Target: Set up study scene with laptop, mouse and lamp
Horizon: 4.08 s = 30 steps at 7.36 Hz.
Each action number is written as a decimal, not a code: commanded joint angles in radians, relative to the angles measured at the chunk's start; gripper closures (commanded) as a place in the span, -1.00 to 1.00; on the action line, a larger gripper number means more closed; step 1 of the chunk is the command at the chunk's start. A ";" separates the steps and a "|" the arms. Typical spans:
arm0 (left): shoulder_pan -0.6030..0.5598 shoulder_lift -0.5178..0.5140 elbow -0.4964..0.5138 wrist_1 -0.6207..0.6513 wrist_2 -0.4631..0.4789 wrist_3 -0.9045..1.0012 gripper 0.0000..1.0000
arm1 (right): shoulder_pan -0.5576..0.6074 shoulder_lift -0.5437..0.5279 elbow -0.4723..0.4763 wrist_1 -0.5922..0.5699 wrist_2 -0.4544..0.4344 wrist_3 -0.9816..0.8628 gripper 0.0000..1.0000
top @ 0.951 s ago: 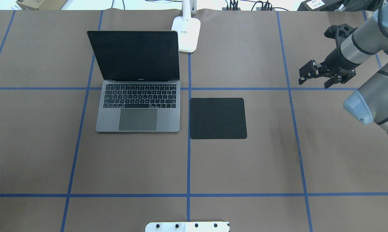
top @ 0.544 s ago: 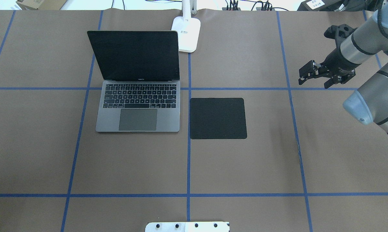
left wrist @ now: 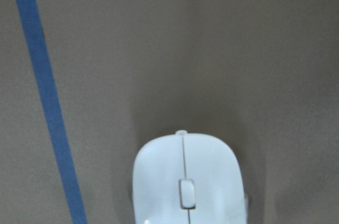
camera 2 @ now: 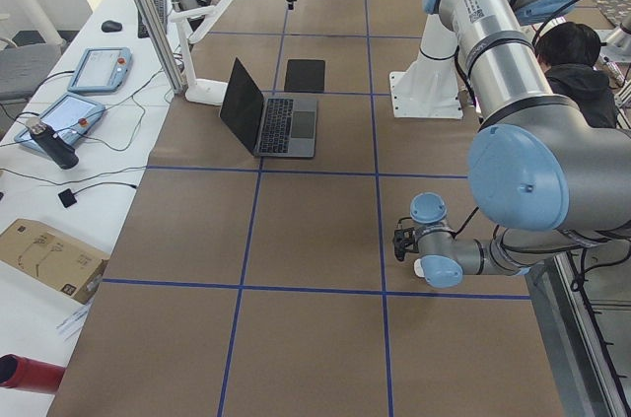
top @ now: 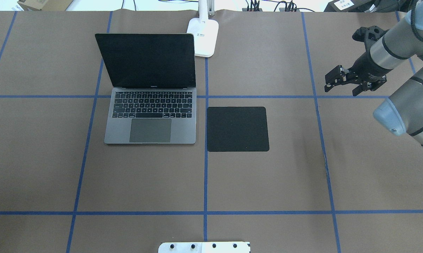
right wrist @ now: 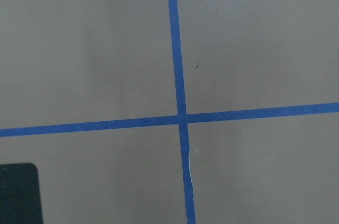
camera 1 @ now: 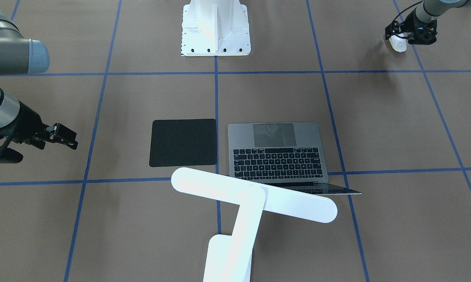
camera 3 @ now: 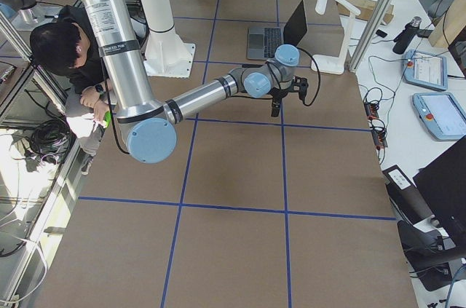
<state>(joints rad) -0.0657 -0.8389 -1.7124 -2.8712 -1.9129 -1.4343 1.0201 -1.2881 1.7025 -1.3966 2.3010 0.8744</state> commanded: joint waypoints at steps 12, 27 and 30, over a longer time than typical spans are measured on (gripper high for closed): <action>-0.276 -0.197 -0.333 0.295 -0.201 -0.072 0.52 | -0.006 0.006 -0.012 -0.001 0.002 -0.002 -1.00; -0.441 -1.841 0.537 1.308 -0.054 0.228 0.58 | 0.000 -0.003 -0.047 0.004 0.008 -0.017 -1.00; -0.414 -1.855 0.629 1.213 -0.014 0.227 0.59 | 0.008 -0.003 -0.046 0.004 0.015 -0.017 -1.00</action>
<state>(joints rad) -0.4856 -2.6868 -1.1204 -1.6201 -1.9344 -1.2072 1.0254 -1.2916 1.6565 -1.3929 2.3123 0.8575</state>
